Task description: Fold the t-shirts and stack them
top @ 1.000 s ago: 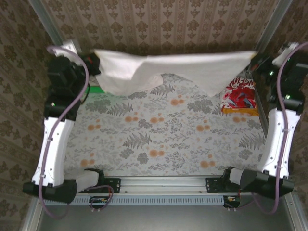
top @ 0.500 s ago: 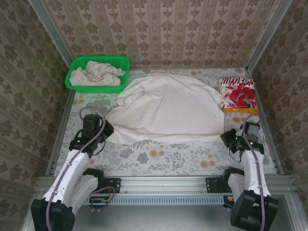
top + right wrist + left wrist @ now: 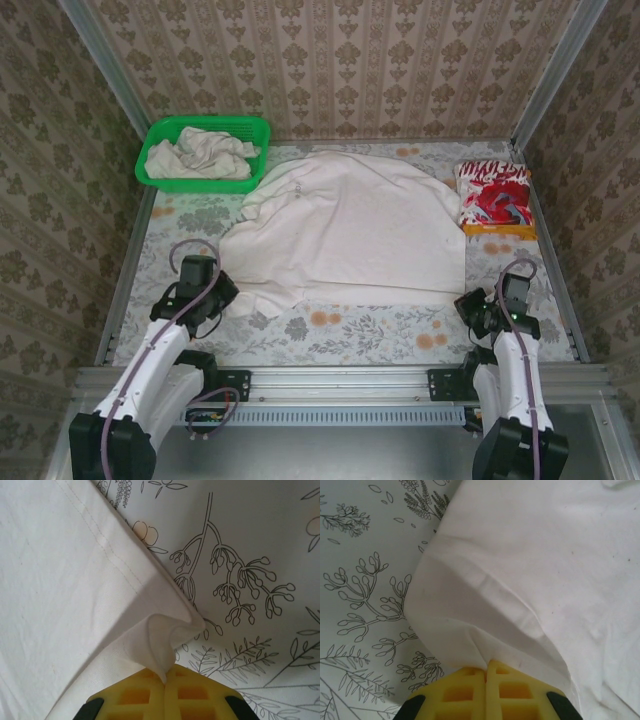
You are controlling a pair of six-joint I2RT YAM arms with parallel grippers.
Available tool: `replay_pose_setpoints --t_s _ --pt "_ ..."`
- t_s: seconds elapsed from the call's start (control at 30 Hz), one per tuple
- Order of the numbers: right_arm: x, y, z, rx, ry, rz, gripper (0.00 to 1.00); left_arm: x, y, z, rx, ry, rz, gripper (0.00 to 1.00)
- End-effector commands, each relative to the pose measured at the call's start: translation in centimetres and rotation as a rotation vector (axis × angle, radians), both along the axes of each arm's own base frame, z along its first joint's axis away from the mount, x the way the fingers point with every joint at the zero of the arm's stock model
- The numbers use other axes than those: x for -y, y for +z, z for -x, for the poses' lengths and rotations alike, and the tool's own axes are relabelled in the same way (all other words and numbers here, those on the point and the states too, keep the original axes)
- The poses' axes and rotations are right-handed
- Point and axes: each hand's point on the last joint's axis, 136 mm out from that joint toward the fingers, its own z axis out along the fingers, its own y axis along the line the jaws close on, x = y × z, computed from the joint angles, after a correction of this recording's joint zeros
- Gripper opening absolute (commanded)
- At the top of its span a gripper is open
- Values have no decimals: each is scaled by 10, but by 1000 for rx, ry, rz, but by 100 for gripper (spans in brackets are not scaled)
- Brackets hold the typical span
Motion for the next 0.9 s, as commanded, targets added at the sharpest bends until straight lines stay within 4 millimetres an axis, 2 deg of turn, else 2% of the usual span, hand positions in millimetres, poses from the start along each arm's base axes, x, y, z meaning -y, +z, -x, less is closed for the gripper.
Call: replay_pose_setpoints --t_s 0.0,0.13,0.17,0.23,0.3,0.4,0.5,0.6,0.73,0.8,0.87 --pt "-2 -10 17 -79 -37 -3 0 -6 -11 16 -62 37 -4 0" --pt "3 -2 14 -71 -45 25 1 -14 -8 19 -58 76 -20 0" --pt "4 2 12 -60 -42 36 20 -16 -5 19 -48 83 -19 8" --pt "6 11 6 -32 -24 55 53 -17 1 16 -24 89 -15 32" --pt "9 24 -1 2 -4 86 71 -21 10 11 0 93 -28 51" --pt "13 45 -17 49 59 169 85 -27 33 -3 55 79 -91 71" --pt "7 60 -43 69 182 273 88 -26 54 -33 131 43 -137 84" --pt "-12 74 -84 99 311 379 88 -10 60 -72 164 -6 -117 87" --pt "-55 79 -150 146 444 430 88 28 51 -126 176 -125 -110 89" --pt "-76 72 -180 139 491 426 87 49 42 -148 158 -182 -116 90" --pt "-95 59 -208 120 532 405 85 69 25 -168 124 -239 -115 91"
